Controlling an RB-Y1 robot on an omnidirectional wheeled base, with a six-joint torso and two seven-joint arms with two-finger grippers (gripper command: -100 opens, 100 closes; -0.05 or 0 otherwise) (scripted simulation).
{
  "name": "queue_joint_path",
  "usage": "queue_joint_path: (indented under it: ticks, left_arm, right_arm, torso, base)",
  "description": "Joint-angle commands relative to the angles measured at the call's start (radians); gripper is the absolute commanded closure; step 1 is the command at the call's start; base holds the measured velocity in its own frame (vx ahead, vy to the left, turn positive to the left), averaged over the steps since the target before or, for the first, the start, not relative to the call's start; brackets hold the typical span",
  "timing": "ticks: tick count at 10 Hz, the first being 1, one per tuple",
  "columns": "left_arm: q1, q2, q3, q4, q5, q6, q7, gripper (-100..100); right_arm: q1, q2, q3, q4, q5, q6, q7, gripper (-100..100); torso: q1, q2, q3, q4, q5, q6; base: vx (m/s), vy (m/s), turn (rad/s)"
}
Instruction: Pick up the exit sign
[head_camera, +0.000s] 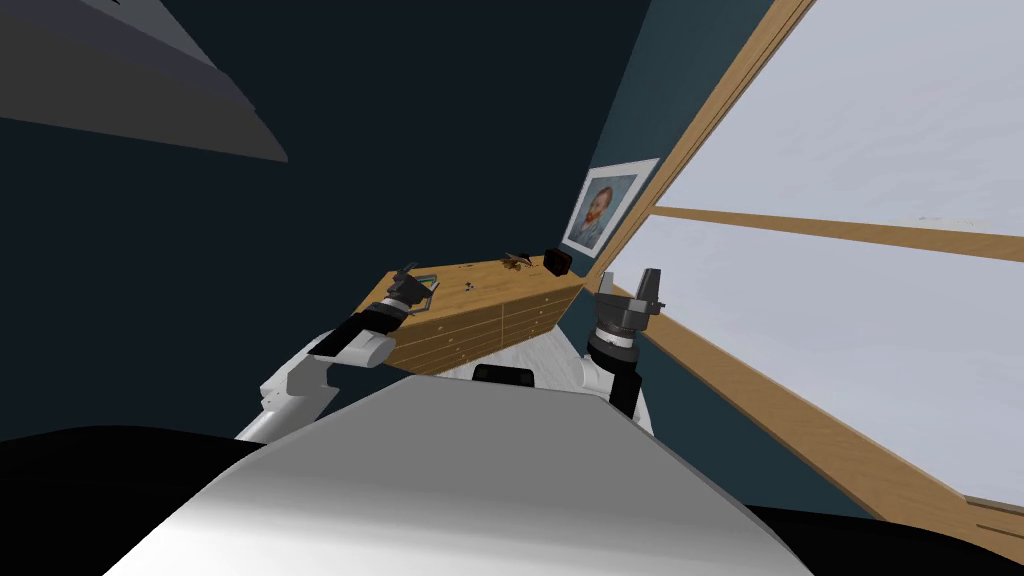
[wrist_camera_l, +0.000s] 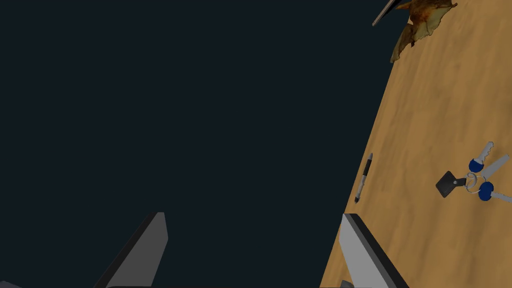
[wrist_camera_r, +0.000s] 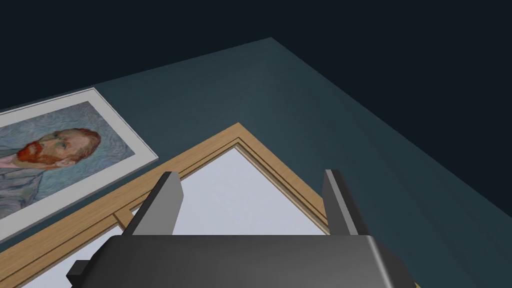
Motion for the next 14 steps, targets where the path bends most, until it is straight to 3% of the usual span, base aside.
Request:
queue_joint_path:
  ticks: [1,2,4,5,7,8,10,11,13,14]
  left_arm:
    - [0.004,0.008,0.000,0.005,0.005,0.007,0.031,-100]
    - [0.004,0.055,0.008,0.031,0.046,0.058,0.070,-100]
    - [0.004,0.060,0.008,0.031,0.046,0.064,0.108,-100]
    - [0.005,0.108,0.014,0.060,0.088,0.108,0.146,-100]
    - [0.005,0.113,0.014,0.060,0.088,0.122,0.186,-100]
    - [0.008,0.161,0.017,0.089,0.133,0.167,0.224,-100]
    - [0.008,0.165,0.017,0.089,0.133,0.181,0.266,-100]
    - [0.011,0.211,0.017,0.121,0.179,0.228,0.301,-100]
    - [0.011,0.218,0.017,0.121,0.179,0.239,0.347,-100]
    - [0.015,0.266,0.015,0.153,0.227,0.283,0.381,-100]
  right_arm:
    - [0.000,0.000,0.000,0.000,0.000,0.000,0.000,0]
    - [0.000,0.000,0.000,0.000,0.000,0.000,0.000,0]
    - [0.000,0.000,0.000,0.000,0.000,0.000,0.000,0]
    - [0.000,0.000,0.000,0.000,0.000,0.000,0.000,0]
    - [0.000,0.000,0.000,0.000,0.000,0.000,0.000,0]
    - [0.000,0.000,0.000,0.000,0.000,0.000,0.000,0]
    - [0.000,0.000,0.000,0.000,0.000,0.000,0.000,0]
    - [0.000,0.000,0.000,0.000,0.000,0.000,0.000,0]
    - [0.000,0.000,0.000,0.000,0.000,0.000,0.000,0]
    - [0.000,0.000,0.000,0.000,0.000,0.000,0.000,0]
  torso:
    - [0.000,0.000,0.000,0.000,0.000,0.000]
    - [0.001,0.000,0.000,0.000,0.000,0.000]
    - [-0.001,-0.001,-0.001,0.000,0.000,0.000]
    - [0.001,-0.001,0.000,0.000,0.000,0.000]
    - [0.000,-0.001,0.000,0.000,0.000,0.000]
    - [0.001,0.000,0.000,0.000,0.000,0.000]
    - [0.000,-0.001,0.000,0.000,0.000,0.000]
    - [0.001,-0.001,0.000,0.000,0.000,0.000]
    - [0.001,0.000,0.000,0.000,0.000,0.000]
    - [0.002,0.000,0.000,0.000,0.000,-0.001]
  base:
    - [0.001,-0.030,0.006]
    - [0.008,-0.061,-0.175]
    - [0.001,-0.039,-0.031]
    - [0.000,-0.042,-0.185]
    - [0.000,-0.029,-0.033]
    - [-0.001,-0.042,-0.153]
    - [0.001,-0.029,-0.050]
    - [0.001,-0.035,-0.163]
    - [0.001,-0.023,-0.045]
    - [0.014,-0.034,-0.146]
